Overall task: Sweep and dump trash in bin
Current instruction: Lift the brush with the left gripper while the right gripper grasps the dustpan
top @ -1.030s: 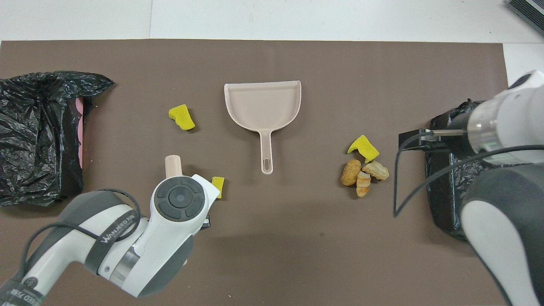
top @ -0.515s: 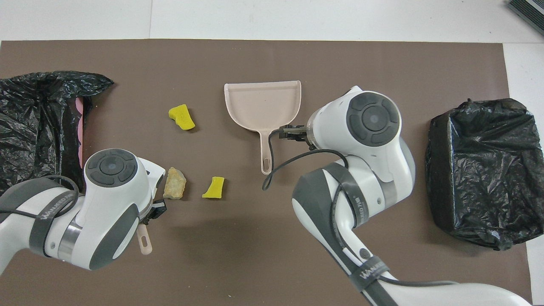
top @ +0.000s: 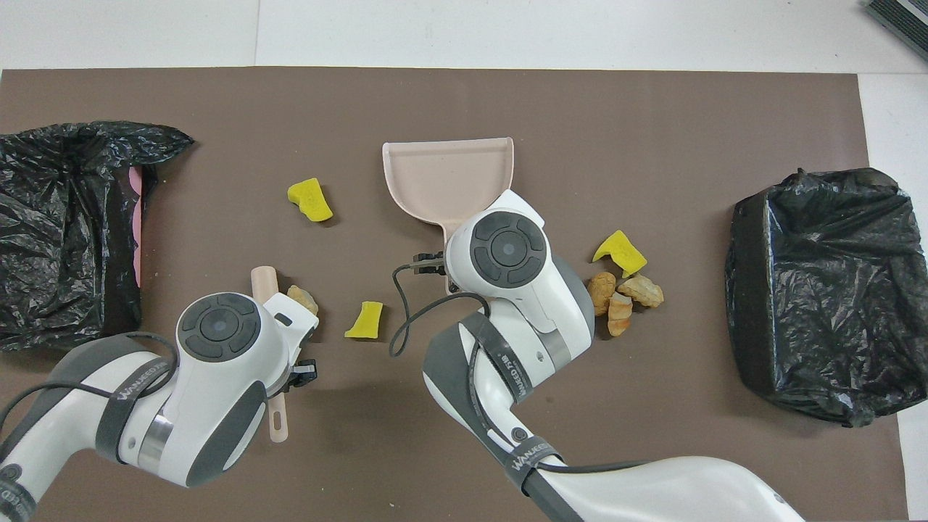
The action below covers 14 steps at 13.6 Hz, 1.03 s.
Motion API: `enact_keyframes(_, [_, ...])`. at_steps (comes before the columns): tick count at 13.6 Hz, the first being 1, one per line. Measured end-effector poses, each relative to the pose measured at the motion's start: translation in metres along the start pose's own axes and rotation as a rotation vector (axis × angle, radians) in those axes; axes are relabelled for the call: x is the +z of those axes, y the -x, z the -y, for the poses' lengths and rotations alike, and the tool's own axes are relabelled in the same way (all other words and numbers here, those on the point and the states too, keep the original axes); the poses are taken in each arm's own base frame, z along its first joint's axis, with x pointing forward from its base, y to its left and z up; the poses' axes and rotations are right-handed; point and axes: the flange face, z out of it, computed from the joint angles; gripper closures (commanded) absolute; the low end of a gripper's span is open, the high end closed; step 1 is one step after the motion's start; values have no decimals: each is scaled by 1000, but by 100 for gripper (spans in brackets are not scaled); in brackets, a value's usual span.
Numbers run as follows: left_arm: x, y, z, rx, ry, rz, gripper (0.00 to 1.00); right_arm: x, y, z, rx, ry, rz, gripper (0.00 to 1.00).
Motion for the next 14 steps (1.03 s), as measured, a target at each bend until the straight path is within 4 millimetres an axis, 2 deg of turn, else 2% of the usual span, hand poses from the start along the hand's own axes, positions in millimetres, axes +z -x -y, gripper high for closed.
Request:
enact_keyframes(4, [-7,-2,-2,251,72,2,100,10,-1,-2,-20,5,4,0])
enact_keyframes(5, [-17,-8,-1,303,86,-8,100,14,-1,-2,-37,6,6,11])
enact_keyframes(7, [-50,-28,10,324,103,-17,100,17,-1,-3,-62,8,9,52])
enact_keyframes(8, [-66,-41,24,337,114,-25,100,16,-1,-3,-67,8,9,73])
enact_keyframes(9, [-76,-52,38,357,125,-36,100,16,-3,-5,-65,8,7,100])
enact_keyframes(12, [-92,-81,83,410,150,-73,100,13,-11,-14,-19,-20,14,100])
enact_keyframes(14, [-98,-97,96,465,145,-95,100,10,-12,-13,5,-60,26,100])
